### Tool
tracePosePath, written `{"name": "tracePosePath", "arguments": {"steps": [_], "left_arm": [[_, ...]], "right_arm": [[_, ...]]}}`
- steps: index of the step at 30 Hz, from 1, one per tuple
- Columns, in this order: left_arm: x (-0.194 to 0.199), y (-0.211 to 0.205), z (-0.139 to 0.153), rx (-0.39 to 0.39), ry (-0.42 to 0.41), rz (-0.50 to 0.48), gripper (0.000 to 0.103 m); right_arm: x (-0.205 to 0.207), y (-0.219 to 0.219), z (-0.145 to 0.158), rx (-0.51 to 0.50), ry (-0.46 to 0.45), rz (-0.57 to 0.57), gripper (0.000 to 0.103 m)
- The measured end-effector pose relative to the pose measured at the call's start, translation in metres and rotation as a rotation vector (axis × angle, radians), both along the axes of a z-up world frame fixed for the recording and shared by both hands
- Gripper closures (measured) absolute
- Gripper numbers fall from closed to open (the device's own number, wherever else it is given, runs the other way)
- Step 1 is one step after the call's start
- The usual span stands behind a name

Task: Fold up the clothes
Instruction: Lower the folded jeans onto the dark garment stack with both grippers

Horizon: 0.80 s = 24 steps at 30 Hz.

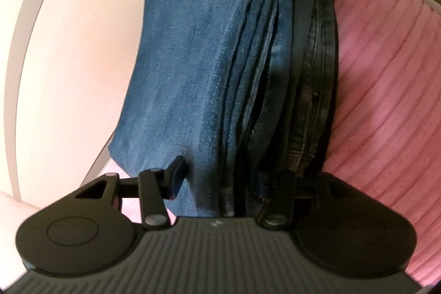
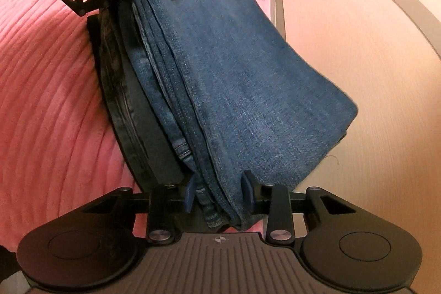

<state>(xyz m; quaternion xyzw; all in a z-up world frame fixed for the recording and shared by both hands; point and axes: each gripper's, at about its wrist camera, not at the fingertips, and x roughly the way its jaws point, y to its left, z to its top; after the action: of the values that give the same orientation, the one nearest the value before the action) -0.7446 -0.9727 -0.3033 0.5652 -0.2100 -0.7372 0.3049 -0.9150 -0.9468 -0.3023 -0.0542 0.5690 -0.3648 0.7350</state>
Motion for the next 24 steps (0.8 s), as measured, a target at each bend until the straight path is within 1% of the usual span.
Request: {"name": "tracePosePath", "arguments": {"steps": [1, 2, 4, 6, 7, 8, 9, 10, 11, 13, 15, 17, 18, 19, 21, 22, 24], "left_arm": [[0.0, 0.001, 0.005, 0.008, 0.002, 0.015, 0.058], [0.002, 0.003, 0.011, 0.02, 0.009, 0.033, 0.058], [0.009, 0.009, 0.026, 0.051, 0.045, 0.083, 0.053], [0.02, 0.016, 0.043, 0.081, 0.097, 0.156, 0.053], [0.026, 0.018, 0.051, 0.102, 0.129, 0.204, 0.053], [0.031, 0.018, 0.058, 0.123, 0.168, 0.261, 0.053], [0.036, 0.017, 0.065, 0.142, 0.208, 0.322, 0.053], [0.04, 0.014, 0.071, 0.167, 0.249, 0.39, 0.053], [0.044, 0.009, 0.075, 0.193, 0.299, 0.458, 0.053], [0.051, -0.003, 0.082, 0.243, 0.41, 0.592, 0.054], [0.06, -0.016, 0.086, 0.303, 0.537, 0.721, 0.055], [0.068, -0.029, 0.087, 0.365, 0.66, 0.84, 0.055], [0.069, -0.034, 0.084, 0.385, 0.693, 0.872, 0.055], [0.069, -0.038, 0.08, 0.398, 0.711, 0.891, 0.054], [0.065, -0.043, 0.071, 0.407, 0.705, 0.894, 0.053], [0.063, -0.044, 0.069, 0.406, 0.689, 0.883, 0.05], [0.06, -0.045, 0.066, 0.398, 0.652, 0.854, 0.048]], "right_arm": [[-0.001, -0.001, 0.002, 0.008, -0.01, -0.012, 0.054], [-0.003, -0.002, 0.007, 0.02, -0.04, -0.04, 0.051], [-0.014, -0.006, 0.025, 0.049, -0.112, -0.117, 0.05], [-0.026, -0.009, 0.042, 0.066, -0.179, -0.196, 0.05], [-0.033, -0.012, 0.052, 0.072, -0.23, -0.243, 0.049], [-0.039, -0.017, 0.059, 0.079, -0.285, -0.291, 0.046], [-0.044, -0.024, 0.063, 0.085, -0.338, -0.338, 0.041], [-0.05, -0.03, 0.068, 0.092, -0.391, -0.385, 0.026], [-0.056, -0.037, 0.071, 0.104, -0.454, -0.435, 0.018], [-0.069, -0.055, 0.071, 0.146, -0.591, -0.549, 0.018], [-0.08, -0.076, 0.061, 0.212, -0.709, -0.677, 0.018], [-0.091, -0.092, 0.049, 0.267, -0.809, -0.785, 0.018], [-0.094, -0.099, 0.043, 0.282, -0.844, -0.83, 0.018], [-0.095, -0.103, 0.04, 0.281, -0.86, -0.851, 0.019], [-0.095, -0.109, 0.036, 0.271, -0.867, -0.862, 0.038], [-0.092, -0.111, 0.03, 0.276, -0.859, -0.871, 0.043], [-0.088, -0.113, 0.018, 0.276, -0.826, -0.894, 0.053]]}}
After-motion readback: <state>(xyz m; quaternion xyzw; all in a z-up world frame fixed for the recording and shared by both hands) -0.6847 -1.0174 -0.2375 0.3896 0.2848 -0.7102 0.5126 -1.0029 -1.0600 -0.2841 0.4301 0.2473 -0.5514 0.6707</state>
